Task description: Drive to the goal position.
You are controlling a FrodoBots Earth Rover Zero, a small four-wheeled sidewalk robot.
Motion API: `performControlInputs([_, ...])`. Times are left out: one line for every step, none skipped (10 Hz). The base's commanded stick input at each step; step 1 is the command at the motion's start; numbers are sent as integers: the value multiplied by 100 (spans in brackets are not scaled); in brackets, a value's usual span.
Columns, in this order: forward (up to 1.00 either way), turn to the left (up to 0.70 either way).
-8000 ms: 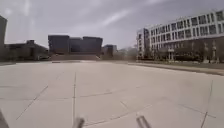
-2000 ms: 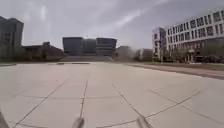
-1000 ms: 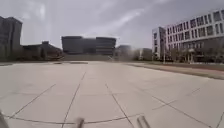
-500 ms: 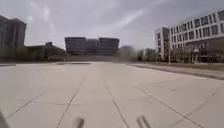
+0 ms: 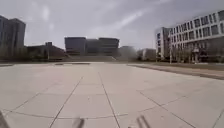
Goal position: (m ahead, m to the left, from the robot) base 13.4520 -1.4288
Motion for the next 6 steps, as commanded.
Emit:
performControlInputs([70, 0])
performControlInputs([70, 0])
performControlInputs([70, 0])
performControlInputs([70, 0])
performControlInputs([70, 0])
performControlInputs([70, 0])
